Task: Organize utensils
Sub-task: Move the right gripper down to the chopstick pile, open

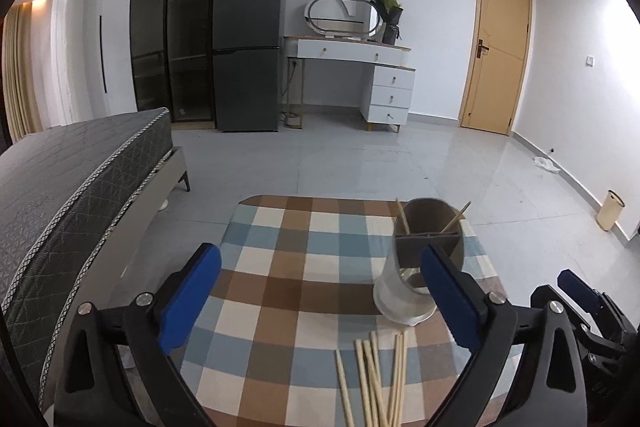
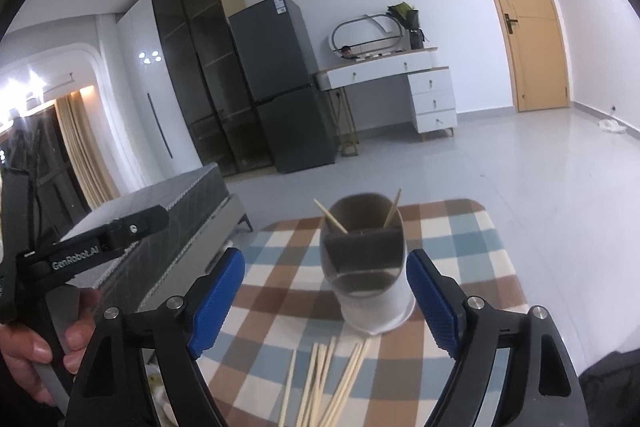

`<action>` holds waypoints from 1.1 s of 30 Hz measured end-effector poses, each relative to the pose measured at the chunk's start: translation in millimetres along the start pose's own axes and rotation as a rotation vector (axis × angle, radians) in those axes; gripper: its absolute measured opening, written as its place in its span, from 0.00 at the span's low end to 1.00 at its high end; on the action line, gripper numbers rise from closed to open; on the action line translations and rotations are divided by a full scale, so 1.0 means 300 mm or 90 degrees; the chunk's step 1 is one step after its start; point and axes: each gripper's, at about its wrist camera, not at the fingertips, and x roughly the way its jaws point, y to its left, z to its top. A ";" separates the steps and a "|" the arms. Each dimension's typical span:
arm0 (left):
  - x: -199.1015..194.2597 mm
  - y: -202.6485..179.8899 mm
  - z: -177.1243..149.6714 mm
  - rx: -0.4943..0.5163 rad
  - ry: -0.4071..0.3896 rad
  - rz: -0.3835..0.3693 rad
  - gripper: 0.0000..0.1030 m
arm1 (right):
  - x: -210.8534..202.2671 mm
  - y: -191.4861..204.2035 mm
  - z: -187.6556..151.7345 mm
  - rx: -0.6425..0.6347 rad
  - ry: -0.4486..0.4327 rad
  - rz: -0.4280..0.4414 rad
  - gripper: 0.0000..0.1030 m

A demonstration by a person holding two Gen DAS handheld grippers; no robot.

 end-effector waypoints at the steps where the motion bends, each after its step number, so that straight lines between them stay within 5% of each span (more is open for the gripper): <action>1: 0.003 0.000 -0.011 -0.001 0.001 0.000 0.95 | -0.007 0.005 -0.023 -0.002 0.005 -0.001 0.82; 13: 0.162 0.031 -0.186 0.009 0.060 0.011 0.95 | 0.101 -0.041 -0.175 -0.002 0.115 -0.044 0.82; 18: 0.253 0.066 -0.240 -0.008 0.134 0.007 0.95 | 0.186 -0.086 -0.227 0.025 0.193 -0.062 0.82; 33: 0.340 0.148 -0.259 -0.054 0.185 0.032 0.95 | 0.567 -0.118 -0.347 -0.009 0.382 -0.132 0.29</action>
